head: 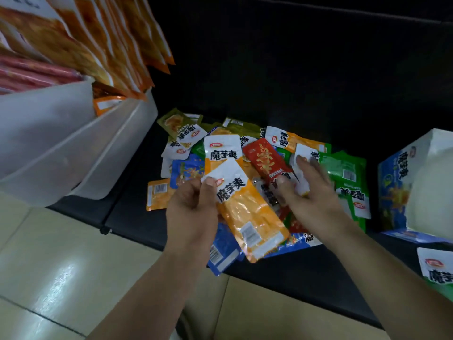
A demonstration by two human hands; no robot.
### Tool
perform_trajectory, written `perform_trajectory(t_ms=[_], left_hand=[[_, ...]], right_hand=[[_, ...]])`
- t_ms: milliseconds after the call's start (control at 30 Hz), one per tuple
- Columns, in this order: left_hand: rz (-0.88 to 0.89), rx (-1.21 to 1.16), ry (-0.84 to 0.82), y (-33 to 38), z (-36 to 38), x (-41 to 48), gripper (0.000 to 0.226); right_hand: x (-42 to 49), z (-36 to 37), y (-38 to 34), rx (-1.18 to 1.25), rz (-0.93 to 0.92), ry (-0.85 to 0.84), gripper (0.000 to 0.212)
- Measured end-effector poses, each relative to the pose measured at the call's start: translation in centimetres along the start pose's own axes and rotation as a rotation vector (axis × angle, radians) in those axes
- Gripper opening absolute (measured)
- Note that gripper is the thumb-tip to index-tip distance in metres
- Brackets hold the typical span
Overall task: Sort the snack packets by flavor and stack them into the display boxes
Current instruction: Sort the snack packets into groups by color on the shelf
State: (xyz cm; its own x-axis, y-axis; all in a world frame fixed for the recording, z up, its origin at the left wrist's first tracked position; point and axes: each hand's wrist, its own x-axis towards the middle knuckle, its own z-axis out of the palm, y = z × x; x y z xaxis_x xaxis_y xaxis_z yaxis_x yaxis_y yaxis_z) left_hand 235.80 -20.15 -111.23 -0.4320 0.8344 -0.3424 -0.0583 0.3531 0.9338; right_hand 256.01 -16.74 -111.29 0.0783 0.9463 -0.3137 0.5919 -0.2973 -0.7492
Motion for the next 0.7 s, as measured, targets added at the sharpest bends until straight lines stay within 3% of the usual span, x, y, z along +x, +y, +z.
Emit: perform_trajectory(t_ms=[67,100,167,233,400,600,633,700], left_hand=[[0.005,-0.02,-0.016,0.4,0.8,-0.4,0.028],[0.006,-0.023,-0.039,0.5,1.2,-0.6,0.028],[0.012,-0.007,-0.082,0.5,2.1,-1.1,0.033],[0.008,-0.021,-0.125,0.5,2.7,-1.7,0.038],[0.024,-0.042,-0.371,0.0,3.3,-3.2,0.017],[0.072,0.236,-0.648,0.2,3.5,-3.1,0.025],[0.135,0.309,-0.619,-0.1,3.3,-2.1,0.025],[0.296,0.468,-0.338,-0.7,2.7,1.1,0.019]], right_hand=[[-1.5,-0.4,-0.9,-0.042,-0.144,0.12,0.072],[-2.0,-0.6,-1.5,-0.051,-0.185,0.094,0.065],[-2.7,-0.6,-2.7,0.073,-0.123,-0.141,0.033],[-2.5,0.0,-2.7,0.287,-0.053,-0.306,0.014],[-2.2,0.7,-2.2,0.509,0.039,-0.135,0.017],[-1.7,-1.2,-0.7,0.468,0.112,-0.043,0.015],[-1.7,-1.2,-0.4,0.476,0.137,0.024,0.016],[-1.3,-1.2,0.3,0.43,0.158,0.125,0.022]])
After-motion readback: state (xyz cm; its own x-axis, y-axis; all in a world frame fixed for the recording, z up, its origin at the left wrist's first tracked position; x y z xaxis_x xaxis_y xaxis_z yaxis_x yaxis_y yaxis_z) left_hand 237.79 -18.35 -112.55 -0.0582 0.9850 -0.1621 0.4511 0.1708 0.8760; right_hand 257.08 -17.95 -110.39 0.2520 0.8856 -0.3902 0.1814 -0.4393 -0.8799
